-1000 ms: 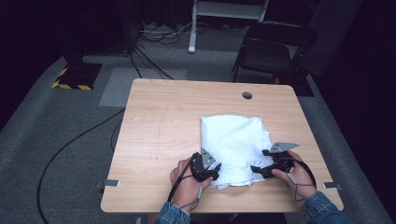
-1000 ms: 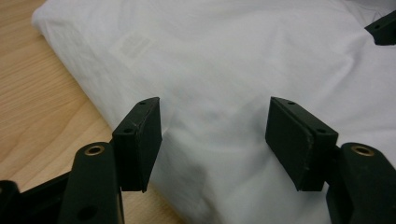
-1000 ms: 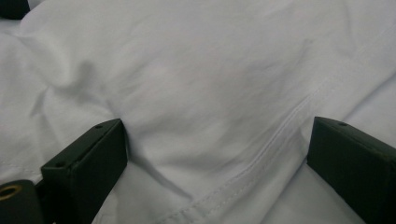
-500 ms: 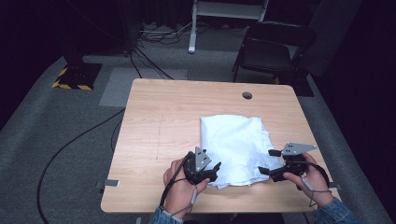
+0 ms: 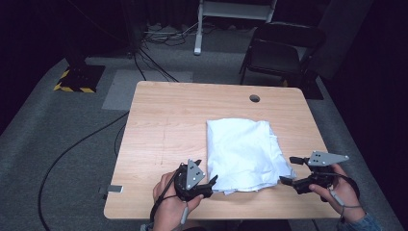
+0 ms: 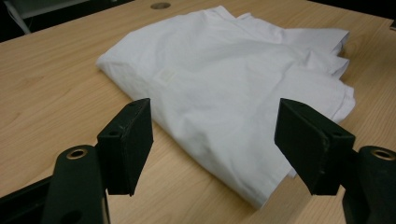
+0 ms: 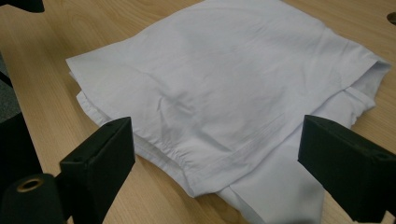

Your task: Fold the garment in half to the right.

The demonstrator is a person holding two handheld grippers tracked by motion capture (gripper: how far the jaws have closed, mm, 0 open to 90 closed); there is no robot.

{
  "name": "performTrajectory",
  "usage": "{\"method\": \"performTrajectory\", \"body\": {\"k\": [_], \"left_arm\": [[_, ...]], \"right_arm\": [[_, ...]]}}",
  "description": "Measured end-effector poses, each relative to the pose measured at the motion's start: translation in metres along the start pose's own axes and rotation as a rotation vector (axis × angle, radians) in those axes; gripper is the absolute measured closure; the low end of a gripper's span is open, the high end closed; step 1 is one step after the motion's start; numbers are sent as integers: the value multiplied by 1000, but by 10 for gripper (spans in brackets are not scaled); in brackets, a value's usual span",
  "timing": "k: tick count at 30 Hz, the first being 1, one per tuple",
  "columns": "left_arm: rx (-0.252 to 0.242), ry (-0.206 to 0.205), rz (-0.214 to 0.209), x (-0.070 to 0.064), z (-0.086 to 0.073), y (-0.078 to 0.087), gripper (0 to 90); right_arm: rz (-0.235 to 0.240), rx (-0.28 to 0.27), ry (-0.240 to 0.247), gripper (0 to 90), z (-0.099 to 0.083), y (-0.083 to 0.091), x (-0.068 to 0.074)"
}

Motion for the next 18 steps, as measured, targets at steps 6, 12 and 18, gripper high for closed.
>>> {"method": "performTrajectory", "body": {"k": [6,12,18], "left_arm": [[18,17,26,14,-15,9,286],[13,51,54,31,-25,24,287],[18,58,68,41,-37,32,280]], "right_arm": [[-30,-15,-11,106,-3,11,-5],[-60,-16,-26,106,-9,19,-12],[-83,-14,-38,113,-19,26,-18]]}}
Point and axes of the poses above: each handheld gripper's, and its own axes: y roughly backward along the jaws, z roughly out of its top, x roughly to its left, the point moved 1 cm from there along -y, roughly forward along the jaws, and after that the axes turned 7 degrees about x, right-handed, at the moved point
